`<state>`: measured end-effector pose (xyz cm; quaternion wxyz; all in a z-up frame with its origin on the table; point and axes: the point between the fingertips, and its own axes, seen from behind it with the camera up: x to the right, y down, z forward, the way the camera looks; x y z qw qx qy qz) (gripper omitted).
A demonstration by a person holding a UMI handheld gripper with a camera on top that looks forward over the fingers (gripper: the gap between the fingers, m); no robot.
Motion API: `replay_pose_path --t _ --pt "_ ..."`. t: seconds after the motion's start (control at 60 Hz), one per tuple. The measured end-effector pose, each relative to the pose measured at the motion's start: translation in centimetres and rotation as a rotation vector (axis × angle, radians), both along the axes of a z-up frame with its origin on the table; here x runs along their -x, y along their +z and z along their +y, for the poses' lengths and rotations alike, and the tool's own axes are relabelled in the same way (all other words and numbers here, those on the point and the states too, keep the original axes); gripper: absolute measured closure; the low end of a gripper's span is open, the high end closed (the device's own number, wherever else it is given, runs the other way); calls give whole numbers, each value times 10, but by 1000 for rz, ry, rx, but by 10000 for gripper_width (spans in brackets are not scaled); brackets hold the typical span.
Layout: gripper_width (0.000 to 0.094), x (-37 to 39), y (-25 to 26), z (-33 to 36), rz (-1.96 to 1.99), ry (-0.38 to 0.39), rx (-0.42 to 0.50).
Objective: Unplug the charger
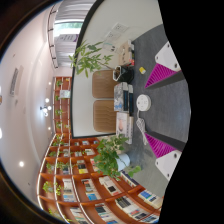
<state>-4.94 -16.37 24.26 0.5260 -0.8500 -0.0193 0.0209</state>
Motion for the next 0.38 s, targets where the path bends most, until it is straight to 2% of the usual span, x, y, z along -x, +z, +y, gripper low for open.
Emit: replay_pose_path --t 0.383 --pt "77 -1 -13 -12 17 -5 18"
